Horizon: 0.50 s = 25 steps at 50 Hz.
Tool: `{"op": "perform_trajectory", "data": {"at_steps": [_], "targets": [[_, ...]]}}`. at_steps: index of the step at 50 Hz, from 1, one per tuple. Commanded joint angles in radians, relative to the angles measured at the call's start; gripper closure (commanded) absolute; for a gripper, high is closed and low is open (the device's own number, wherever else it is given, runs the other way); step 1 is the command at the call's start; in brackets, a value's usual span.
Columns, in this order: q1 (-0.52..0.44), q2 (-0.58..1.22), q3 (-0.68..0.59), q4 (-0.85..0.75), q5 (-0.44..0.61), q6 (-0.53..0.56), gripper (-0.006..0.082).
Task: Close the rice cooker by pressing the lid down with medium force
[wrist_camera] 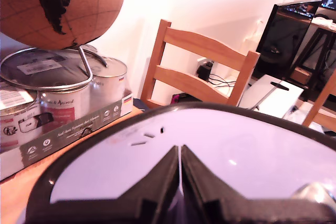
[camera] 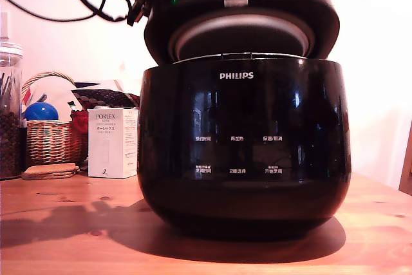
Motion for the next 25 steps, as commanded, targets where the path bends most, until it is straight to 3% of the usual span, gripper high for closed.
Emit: {"op": "perform_trajectory", "data": {"at_steps": [1,20,25], "targets": [[-0.015,-0.002,-0.06,0.01,-0.023,-0.006,0.0791],[-0.086,-0.002,-0.206,0.177,-0.13,0.005,0.0791],[-0.112,-0.002,-0.235,0.207,-0.18,0.052,0.0791]]}}
